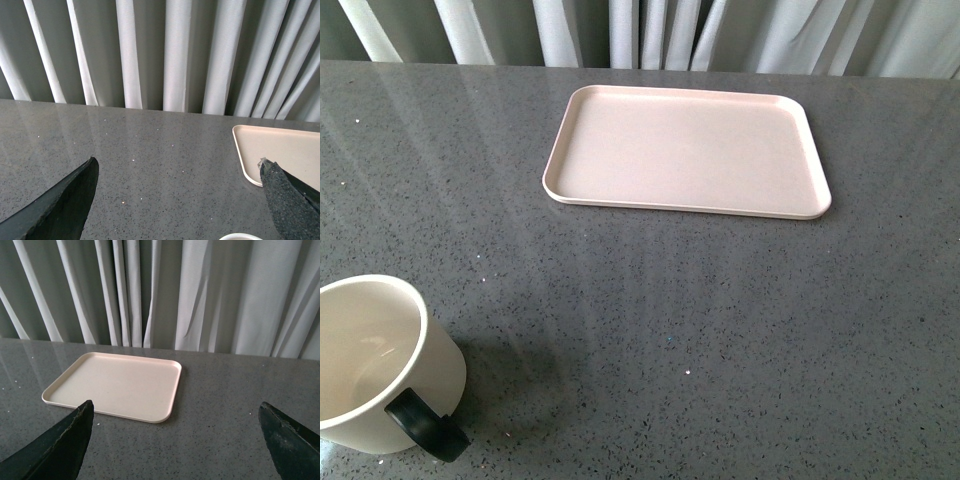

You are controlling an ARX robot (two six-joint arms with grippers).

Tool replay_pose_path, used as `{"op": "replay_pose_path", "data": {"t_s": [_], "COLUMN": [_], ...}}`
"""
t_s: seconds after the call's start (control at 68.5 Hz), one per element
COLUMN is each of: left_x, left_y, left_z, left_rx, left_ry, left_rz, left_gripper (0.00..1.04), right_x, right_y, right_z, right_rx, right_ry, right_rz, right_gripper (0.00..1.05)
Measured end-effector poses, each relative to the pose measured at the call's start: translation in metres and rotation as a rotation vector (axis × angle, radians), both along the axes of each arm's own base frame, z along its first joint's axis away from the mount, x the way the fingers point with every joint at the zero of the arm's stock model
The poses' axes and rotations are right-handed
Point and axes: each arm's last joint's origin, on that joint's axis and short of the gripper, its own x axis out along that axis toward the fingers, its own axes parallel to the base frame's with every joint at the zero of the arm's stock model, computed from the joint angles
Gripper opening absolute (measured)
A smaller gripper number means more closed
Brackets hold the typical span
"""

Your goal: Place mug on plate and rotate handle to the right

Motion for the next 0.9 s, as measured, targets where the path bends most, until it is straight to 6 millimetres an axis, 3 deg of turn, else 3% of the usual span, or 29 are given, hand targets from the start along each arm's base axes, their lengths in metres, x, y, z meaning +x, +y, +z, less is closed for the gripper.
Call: {"op": "replay_pose_path", "data": {"t_s": [0.569, 0.7, 0.905], "left_x": [0.000, 0.006, 0.045], "left_y": [0.000, 0.001, 0.025], "left_z": [0.000, 0.005, 0.024], "left_rx": [0.000, -0.137, -0.139], "left_ry": [0.000, 0.458, 0.501], "left_rz": [-0.001, -0.172, -0.093], "left_gripper": [0.95, 0.95, 0.95], "right_x": [0.000, 0.000, 0.000], "right_y": [0.000, 0.000, 0.000], "right_z": [0.000, 0.000, 0.000], "right_rx": [0.000, 0.000, 0.000], "right_ry": [0.000, 0.000, 0.000], "right_rz": [0.000, 0.001, 0.000], "right_gripper": [0.96, 0.96, 0.96]}}
